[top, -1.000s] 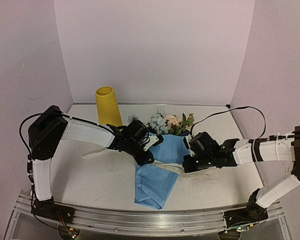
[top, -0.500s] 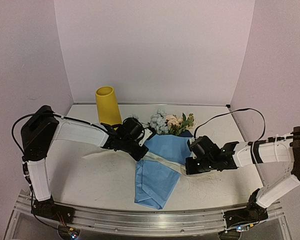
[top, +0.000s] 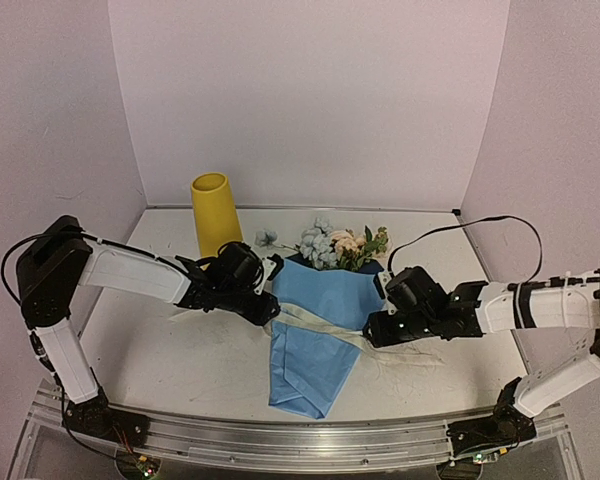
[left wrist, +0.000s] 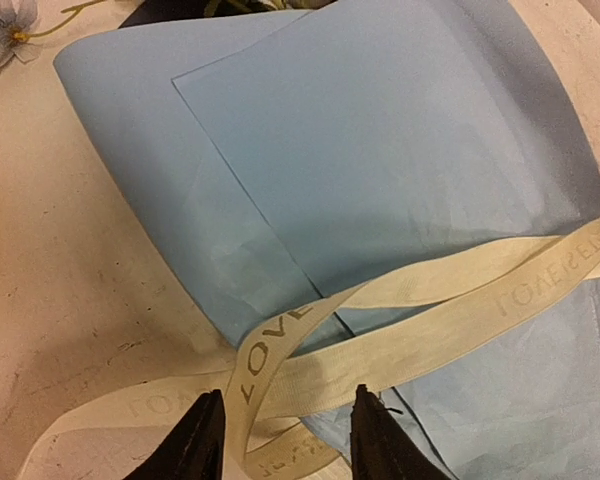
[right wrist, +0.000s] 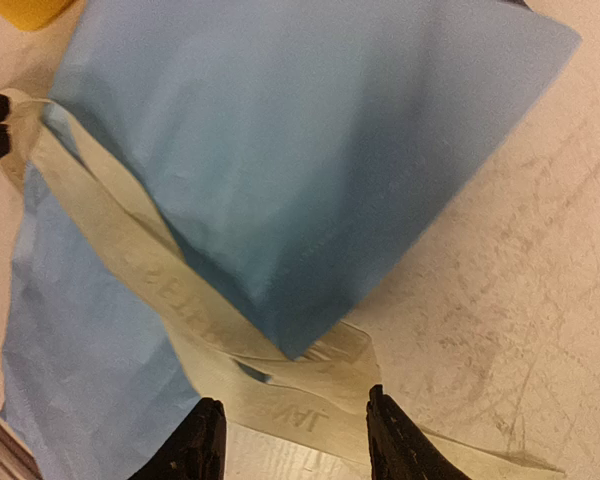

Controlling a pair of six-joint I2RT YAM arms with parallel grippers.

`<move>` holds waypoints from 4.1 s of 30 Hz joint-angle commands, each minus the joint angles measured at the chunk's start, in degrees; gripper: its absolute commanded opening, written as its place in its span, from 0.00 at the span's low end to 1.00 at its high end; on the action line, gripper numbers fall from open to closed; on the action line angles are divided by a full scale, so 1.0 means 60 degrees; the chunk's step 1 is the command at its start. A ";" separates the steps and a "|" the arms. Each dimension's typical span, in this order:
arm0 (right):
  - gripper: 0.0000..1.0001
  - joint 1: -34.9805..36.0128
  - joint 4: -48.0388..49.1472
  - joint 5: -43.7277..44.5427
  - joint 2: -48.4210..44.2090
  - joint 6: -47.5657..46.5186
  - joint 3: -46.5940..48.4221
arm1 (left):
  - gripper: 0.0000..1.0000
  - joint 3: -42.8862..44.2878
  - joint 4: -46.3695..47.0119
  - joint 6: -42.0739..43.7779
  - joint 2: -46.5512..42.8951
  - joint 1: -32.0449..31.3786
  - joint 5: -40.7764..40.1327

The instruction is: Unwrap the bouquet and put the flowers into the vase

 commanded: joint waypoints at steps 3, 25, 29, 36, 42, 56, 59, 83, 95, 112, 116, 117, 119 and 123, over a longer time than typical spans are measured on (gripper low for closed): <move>0.54 0.0072 0.0372 -0.1592 -0.0091 -0.1769 0.1494 | 0.48 0.0334 0.0584 0.0843 -0.0722 -0.0035 0.0841; 0.38 0.0922 -0.0174 -0.0603 0.3725 -0.3413 0.4249 | 0.46 0.1393 -0.0089 0.1363 -0.0146 0.0842 0.1569; 0.36 0.0956 -0.0342 -0.0310 0.4168 -0.3529 0.4550 | 0.46 0.1200 -0.0090 0.1339 -0.0479 0.0865 0.1499; 0.34 0.0971 -0.0461 -0.0150 0.4646 -0.3611 0.4886 | 0.46 0.0967 -0.0089 0.1335 -0.0685 0.0901 0.1302; 0.34 0.1020 -0.0574 -0.0070 0.4984 -0.3670 0.5032 | 0.45 0.0936 -0.0115 0.1335 -0.0713 0.0931 0.1163; 0.00 0.1082 -0.0760 0.0620 0.4953 -0.3285 0.4970 | 0.45 0.1094 -0.0177 0.1328 -0.0475 0.0939 0.1544; 0.00 0.1074 -0.0696 0.0916 0.4363 -0.2980 0.4637 | 0.45 0.1112 -0.0192 0.1397 -0.0445 0.0939 0.1680; 0.00 0.1073 -0.0172 -0.1072 0.0583 -0.1757 0.1115 | 0.48 0.4500 -0.1866 0.3179 0.2562 0.0526 0.3931; 0.00 0.1138 0.0679 -0.2995 0.0211 -0.2114 0.0519 | 0.45 0.5289 -0.2742 0.3831 0.3280 -0.0041 0.4445; 0.00 0.1161 0.0694 -0.3161 -0.0155 -0.2137 0.0274 | 0.48 0.5572 -0.3737 0.4187 0.3614 -0.0214 0.4398; 0.00 0.1185 0.0694 -0.3233 -0.0163 -0.2146 0.0327 | 0.60 0.5748 -0.3811 0.4367 0.3797 -0.0346 0.4177; 0.00 0.1177 0.0694 -0.3252 -0.0168 -0.2146 0.0320 | 0.61 0.5757 -0.3832 0.4393 0.3828 -0.0375 0.4068; 0.00 0.1186 0.0694 -0.3281 -0.0218 -0.2147 0.0278 | 0.63 0.5713 -0.3864 0.4455 0.3827 -0.0516 0.3628; 0.00 0.1178 0.0694 -0.3270 -0.0361 -0.2120 0.0214 | 0.64 0.5531 -0.3857 0.4597 0.3698 -0.0829 0.2595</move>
